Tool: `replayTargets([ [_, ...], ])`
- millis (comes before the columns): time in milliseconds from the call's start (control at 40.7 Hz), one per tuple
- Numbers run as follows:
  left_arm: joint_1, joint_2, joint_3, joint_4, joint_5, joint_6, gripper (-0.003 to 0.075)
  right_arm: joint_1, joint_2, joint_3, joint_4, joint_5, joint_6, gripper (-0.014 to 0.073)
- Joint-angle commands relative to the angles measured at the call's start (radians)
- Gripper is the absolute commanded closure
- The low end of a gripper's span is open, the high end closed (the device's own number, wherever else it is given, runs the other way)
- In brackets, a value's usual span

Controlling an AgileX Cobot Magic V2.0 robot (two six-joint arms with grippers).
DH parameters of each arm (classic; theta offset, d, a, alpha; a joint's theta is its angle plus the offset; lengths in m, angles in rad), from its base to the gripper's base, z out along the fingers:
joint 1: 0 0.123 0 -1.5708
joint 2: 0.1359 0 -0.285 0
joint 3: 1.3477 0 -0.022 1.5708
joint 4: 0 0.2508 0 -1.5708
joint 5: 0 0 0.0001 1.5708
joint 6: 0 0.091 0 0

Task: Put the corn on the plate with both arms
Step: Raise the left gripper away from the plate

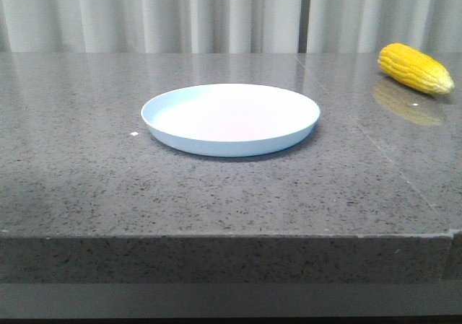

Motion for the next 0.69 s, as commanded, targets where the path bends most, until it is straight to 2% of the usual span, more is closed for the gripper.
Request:
replayTargets([
  [0,-0.007,-0.092,0.033,0.004,-0.092,-0.042,0.0227,0.0,0.002,-0.028,-0.013,-0.078,-0.011,0.0051],
  [295,-0.007,-0.283,0.16,0.006,-0.132,-0.069,0.0227,0.0,0.002,-0.028,-0.013,-0.078,-0.011,0.0051],
  [663,-0.007,-0.292,0.164,0.008,-0.13,-0.069,0.0227,0.0,0.002,-0.028,-0.013,-0.069,-0.011,0.0051],
])
